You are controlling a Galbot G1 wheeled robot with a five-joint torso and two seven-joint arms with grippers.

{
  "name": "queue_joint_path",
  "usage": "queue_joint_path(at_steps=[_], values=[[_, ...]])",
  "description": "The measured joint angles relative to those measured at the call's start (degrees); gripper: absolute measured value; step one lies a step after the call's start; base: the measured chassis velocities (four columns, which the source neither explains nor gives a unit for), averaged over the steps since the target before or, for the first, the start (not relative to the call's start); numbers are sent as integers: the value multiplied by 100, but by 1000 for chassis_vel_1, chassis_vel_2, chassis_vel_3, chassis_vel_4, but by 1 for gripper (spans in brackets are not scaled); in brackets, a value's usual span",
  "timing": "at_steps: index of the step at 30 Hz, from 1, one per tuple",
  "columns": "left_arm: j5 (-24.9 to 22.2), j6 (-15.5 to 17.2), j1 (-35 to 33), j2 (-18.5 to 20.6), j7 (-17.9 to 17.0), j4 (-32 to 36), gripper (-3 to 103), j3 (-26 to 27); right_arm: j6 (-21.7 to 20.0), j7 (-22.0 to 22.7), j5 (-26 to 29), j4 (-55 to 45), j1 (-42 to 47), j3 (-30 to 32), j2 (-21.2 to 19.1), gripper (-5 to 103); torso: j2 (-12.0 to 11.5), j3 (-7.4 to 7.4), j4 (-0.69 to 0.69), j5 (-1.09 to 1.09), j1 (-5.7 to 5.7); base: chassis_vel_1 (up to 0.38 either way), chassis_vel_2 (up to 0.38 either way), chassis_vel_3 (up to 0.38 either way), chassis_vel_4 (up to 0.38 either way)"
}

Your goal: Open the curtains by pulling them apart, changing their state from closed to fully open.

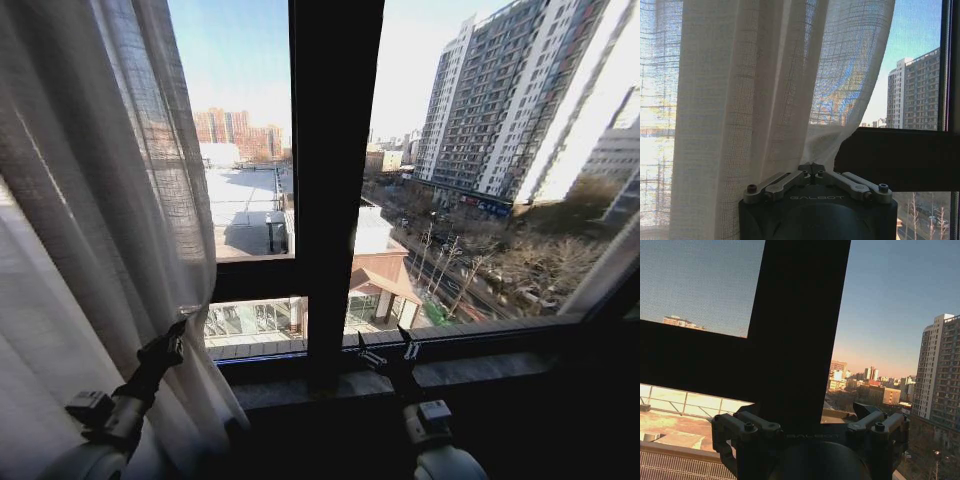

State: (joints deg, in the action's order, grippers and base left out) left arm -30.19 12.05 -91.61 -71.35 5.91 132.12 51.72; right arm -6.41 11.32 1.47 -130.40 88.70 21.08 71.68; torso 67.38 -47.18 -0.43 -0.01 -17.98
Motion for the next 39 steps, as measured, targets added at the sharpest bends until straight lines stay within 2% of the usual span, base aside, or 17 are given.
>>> queue_joint_path(at_steps=[9,30,39], values=[[50,-4,0,-66,3,41,0,5,7,0,32,53,-83,-1,-66,100,0,0,-1,4,0,323,318,-333,-315],[483,-118,-285,-593,-2,397,0,-1,142,-98,34,-9,152,-118,-158,100,0,0,-1,4,-1,360,359,-354,-359],[499,-130,-325,-622,-10,455,0,22,159,-107,15,-56,142,-154,-159,100,0,0,0,-1,-2,339,339,-338,-339]])
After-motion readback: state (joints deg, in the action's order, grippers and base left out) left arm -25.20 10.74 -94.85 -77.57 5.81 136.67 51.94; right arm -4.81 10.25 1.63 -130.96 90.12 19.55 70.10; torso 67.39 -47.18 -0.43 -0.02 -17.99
